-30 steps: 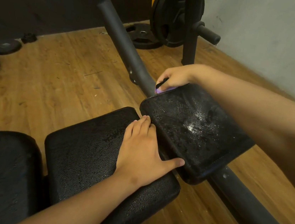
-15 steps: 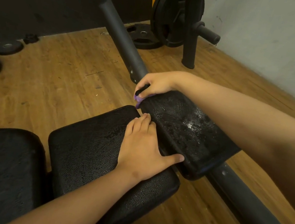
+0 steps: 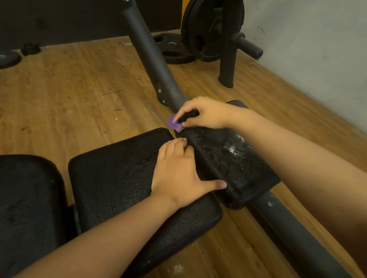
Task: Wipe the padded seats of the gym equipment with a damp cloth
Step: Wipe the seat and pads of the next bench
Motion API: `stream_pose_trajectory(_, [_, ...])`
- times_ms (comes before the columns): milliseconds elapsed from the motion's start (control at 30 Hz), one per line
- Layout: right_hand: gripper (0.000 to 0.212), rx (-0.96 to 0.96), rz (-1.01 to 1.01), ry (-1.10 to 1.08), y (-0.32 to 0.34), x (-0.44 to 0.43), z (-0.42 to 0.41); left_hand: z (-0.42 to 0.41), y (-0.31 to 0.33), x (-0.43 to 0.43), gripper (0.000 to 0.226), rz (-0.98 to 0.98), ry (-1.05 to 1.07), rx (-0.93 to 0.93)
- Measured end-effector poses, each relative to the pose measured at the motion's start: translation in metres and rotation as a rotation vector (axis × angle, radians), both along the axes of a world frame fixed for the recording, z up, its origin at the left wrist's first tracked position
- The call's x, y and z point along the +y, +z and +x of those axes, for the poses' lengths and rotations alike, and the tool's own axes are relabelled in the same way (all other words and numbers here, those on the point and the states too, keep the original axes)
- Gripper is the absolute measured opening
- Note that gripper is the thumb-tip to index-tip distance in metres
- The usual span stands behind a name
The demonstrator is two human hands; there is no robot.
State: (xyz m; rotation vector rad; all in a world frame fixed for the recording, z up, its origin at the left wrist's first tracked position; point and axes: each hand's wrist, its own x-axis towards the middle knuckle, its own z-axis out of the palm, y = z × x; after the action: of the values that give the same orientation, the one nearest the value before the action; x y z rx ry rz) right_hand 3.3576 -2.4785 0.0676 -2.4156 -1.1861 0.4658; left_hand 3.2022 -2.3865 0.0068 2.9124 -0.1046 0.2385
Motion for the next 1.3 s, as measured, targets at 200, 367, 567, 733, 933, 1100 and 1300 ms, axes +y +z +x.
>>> stream_pose_trajectory(200, [0.027,-0.005,0.083,-0.227,-0.003,-0.03,-0.037,-0.001,0.001,0.001,0.109,-0.036,0.004,0.006])
stream_pose_trajectory(367, [0.025,-0.064,0.136,-0.385,-0.009,-0.044,-0.08,-0.005,0.007,0.006,0.1,-0.09,-0.066,0.083])
stream_pose_trajectory(567, [0.032,-0.111,0.029,-0.397,-0.012,-0.057,-0.11,-0.007,0.009,0.047,0.065,-0.072,-0.161,0.037])
stream_pose_trajectory(733, [0.033,-0.199,0.019,-0.378,-0.017,-0.045,-0.095,-0.003,0.003,0.043,0.067,-0.04,-0.13,0.017])
stream_pose_trajectory(933, [0.038,-0.289,0.129,-0.369,-0.03,-0.011,-0.06,0.013,-0.003,0.037,0.08,-0.037,-0.055,-0.003])
stream_pose_trajectory(1100, [0.034,-0.334,0.146,-0.375,-0.031,-0.003,-0.035,0.018,-0.003,0.034,0.096,-0.099,0.062,-0.022])
stream_pose_trajectory(1300, [0.034,-0.358,0.199,-0.285,-0.03,-0.008,-0.052,0.017,-0.001,0.038,0.054,-0.278,0.073,-0.166])
